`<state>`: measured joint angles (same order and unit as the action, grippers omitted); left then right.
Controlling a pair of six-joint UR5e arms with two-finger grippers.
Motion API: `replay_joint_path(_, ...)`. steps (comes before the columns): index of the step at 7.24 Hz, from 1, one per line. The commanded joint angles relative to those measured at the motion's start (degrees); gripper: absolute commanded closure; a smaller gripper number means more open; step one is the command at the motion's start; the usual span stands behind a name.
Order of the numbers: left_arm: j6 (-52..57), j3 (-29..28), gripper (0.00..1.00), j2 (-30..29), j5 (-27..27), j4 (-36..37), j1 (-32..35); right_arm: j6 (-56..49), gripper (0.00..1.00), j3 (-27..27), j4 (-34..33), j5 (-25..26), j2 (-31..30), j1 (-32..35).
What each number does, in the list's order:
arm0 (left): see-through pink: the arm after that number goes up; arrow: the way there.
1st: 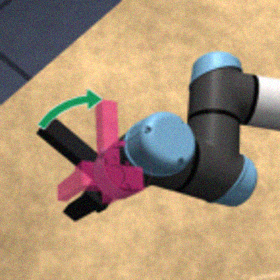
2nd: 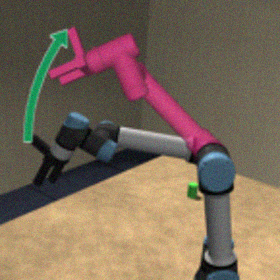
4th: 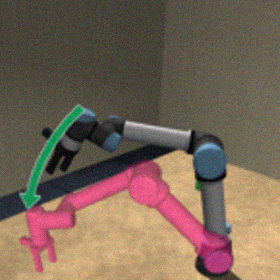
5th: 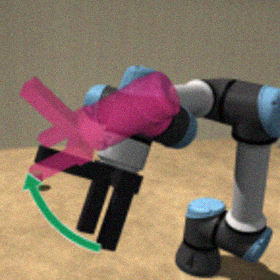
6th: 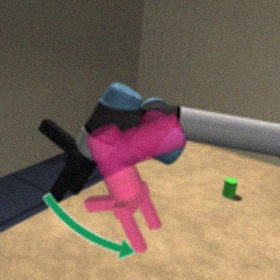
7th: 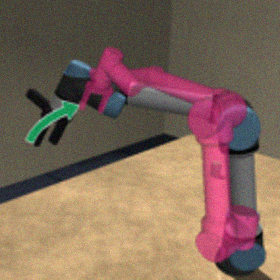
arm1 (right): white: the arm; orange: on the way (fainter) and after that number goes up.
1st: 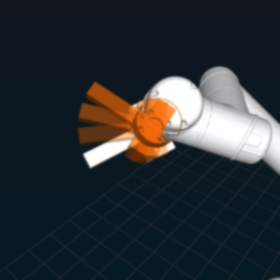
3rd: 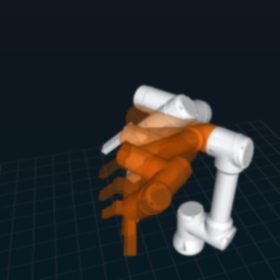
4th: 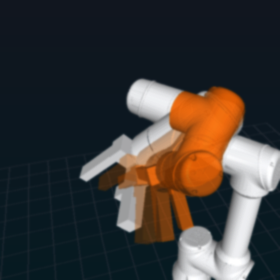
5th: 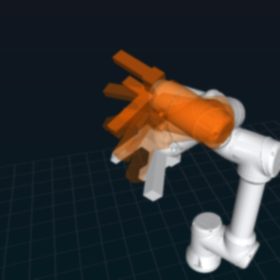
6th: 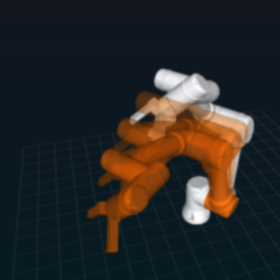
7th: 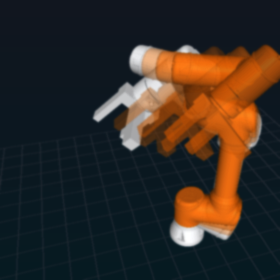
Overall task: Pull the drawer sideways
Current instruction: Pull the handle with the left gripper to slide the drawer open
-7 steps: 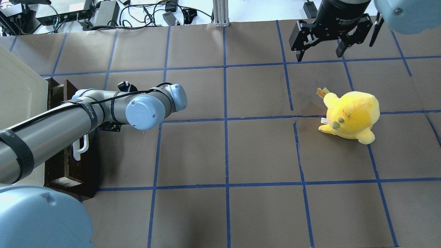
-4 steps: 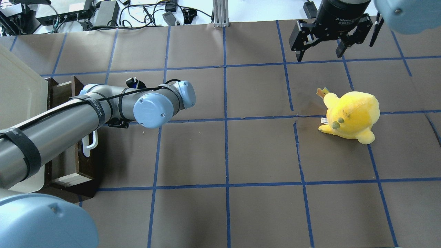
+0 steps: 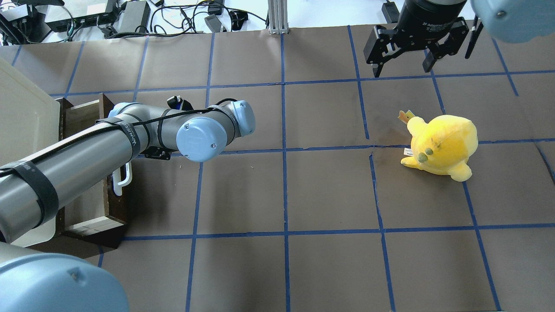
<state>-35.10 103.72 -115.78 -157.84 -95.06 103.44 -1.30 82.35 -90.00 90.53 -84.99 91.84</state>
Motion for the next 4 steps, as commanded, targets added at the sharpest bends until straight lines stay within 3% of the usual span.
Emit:
replay_joint_path(1, 0.1, -0.8, 0.86, -0.1, 1.3, 0.1, 0.8, 0.1, 0.0, 0.0, 0.0, 0.0, 0.0, 0.0)
replay_joint_path(4, 1.2, -1.2, 0.86, -0.1, 2.4, 0.2, 1.2, 0.1, 0.0, 0.0, 0.0, 0.0, 0.0, 0.0)
